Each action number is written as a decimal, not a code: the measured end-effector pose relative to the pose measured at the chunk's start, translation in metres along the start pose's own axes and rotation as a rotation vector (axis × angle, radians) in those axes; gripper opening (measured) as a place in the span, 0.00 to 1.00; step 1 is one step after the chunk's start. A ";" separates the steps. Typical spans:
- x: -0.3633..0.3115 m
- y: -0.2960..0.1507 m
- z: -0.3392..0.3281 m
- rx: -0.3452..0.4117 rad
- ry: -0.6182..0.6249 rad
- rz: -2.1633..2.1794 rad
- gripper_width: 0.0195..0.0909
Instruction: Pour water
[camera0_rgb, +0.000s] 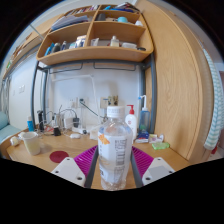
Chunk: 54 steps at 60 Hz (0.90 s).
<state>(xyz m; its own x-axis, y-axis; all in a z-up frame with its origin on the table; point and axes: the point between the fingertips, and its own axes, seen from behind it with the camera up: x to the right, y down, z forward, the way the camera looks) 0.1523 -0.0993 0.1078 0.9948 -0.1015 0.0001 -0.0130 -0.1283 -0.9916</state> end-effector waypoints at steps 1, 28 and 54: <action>0.002 0.002 0.004 -0.002 0.000 -0.003 0.55; 0.002 0.002 0.010 0.012 0.018 -0.018 0.25; -0.073 -0.047 0.034 0.073 -0.038 -0.602 0.25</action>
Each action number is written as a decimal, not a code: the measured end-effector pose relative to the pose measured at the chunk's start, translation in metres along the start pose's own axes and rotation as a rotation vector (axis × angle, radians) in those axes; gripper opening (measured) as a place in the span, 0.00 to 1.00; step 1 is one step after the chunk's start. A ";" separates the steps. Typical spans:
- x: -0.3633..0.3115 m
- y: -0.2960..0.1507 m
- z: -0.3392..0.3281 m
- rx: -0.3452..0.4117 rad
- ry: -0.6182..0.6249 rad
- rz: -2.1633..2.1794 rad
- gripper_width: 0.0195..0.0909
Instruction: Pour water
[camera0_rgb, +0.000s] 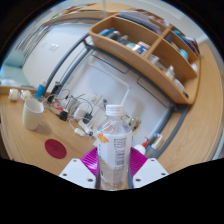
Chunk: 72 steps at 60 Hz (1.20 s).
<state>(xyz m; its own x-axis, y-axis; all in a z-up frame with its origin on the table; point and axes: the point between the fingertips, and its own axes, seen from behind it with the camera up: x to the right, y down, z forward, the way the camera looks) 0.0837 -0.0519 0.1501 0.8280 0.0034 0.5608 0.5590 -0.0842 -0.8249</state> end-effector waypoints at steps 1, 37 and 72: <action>-0.003 -0.007 0.003 0.009 0.000 -0.048 0.25; -0.134 -0.150 0.066 0.313 0.012 -1.469 0.25; -0.175 -0.153 0.066 0.359 0.022 -1.713 0.25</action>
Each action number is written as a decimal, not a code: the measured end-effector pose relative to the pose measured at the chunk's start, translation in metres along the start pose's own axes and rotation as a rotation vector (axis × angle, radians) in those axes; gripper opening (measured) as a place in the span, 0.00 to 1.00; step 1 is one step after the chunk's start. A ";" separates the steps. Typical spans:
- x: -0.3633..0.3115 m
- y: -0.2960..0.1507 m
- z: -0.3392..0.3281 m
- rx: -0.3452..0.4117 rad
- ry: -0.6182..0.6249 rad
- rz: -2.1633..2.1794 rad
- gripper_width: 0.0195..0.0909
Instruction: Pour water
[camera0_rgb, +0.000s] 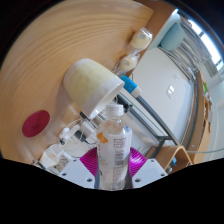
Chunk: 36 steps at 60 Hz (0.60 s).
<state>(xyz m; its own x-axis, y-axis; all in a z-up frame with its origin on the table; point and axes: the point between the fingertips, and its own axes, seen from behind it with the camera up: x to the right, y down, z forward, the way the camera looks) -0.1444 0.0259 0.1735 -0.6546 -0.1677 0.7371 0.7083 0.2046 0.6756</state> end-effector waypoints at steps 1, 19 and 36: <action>0.001 0.003 -0.001 -0.008 0.002 0.021 0.25; -0.009 0.057 -0.022 -0.077 -0.064 1.117 0.27; -0.043 0.048 -0.033 -0.012 -0.116 2.138 0.27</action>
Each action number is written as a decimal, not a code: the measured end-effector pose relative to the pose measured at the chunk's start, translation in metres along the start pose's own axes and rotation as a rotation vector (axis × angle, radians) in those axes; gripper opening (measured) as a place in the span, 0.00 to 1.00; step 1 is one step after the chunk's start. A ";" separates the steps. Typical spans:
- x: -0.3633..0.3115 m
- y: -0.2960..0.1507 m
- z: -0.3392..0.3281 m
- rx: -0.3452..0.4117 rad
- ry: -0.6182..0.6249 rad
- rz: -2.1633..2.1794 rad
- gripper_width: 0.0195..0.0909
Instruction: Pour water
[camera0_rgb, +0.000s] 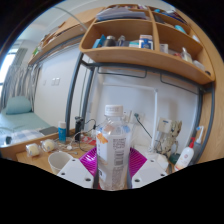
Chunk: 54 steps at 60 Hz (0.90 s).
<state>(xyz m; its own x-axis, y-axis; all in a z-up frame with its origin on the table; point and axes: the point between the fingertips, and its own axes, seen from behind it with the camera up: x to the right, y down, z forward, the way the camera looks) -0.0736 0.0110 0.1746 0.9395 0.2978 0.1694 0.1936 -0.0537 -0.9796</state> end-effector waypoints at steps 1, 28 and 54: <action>0.000 0.005 0.000 0.001 0.011 0.036 0.27; 0.004 0.061 0.021 -0.021 0.055 0.167 0.28; 0.006 0.062 0.015 0.018 0.094 0.172 0.47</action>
<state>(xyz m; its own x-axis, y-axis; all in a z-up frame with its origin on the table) -0.0605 0.0239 0.1135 0.9806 0.1958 0.0082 0.0241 -0.0787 -0.9966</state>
